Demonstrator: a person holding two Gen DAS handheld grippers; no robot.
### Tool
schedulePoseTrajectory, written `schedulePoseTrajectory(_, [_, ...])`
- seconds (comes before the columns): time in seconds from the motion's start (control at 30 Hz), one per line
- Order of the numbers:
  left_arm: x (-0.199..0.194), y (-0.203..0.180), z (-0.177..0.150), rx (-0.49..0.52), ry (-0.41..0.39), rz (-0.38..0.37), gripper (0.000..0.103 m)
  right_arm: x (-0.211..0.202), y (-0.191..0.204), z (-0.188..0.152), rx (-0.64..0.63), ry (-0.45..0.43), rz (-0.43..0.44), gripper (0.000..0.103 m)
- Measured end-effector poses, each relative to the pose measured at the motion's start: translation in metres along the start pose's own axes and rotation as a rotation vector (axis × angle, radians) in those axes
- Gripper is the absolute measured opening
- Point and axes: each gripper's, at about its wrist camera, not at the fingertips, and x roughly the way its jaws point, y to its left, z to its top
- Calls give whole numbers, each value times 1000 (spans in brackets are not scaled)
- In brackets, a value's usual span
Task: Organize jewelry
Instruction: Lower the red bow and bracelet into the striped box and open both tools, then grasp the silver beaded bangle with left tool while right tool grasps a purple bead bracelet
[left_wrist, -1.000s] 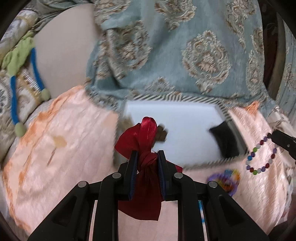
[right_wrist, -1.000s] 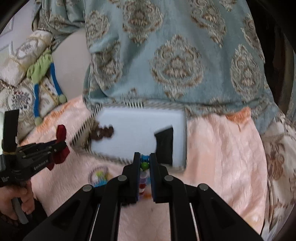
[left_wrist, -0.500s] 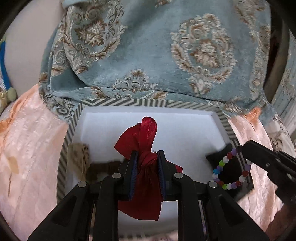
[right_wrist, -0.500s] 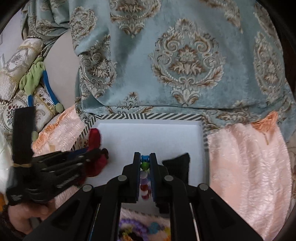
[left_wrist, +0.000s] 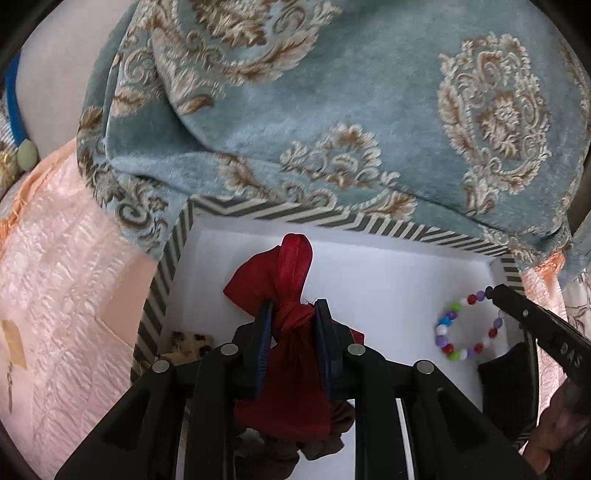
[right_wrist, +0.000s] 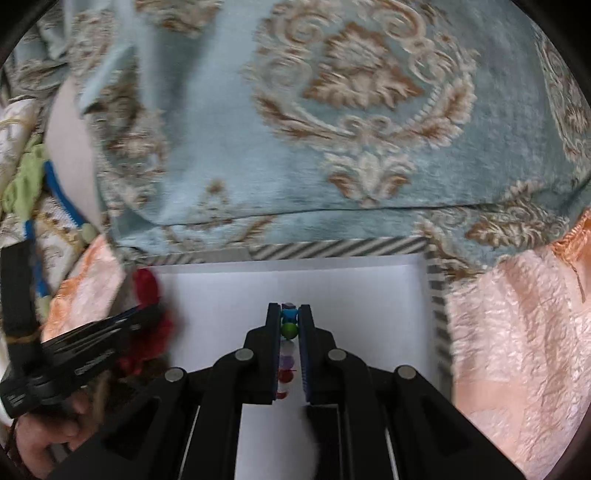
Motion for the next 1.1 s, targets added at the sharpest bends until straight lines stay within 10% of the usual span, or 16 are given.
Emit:
schedulePoseTrajectory(0.6, [-57,5,-17,35,-72,-16,21,-47,-3,-22,-39,-22,-19,14])
schedulePoseTrajectory(1.1, [-101,-4,-138,148,52,-83,21,-137,5,-142,-31,71,6,23])
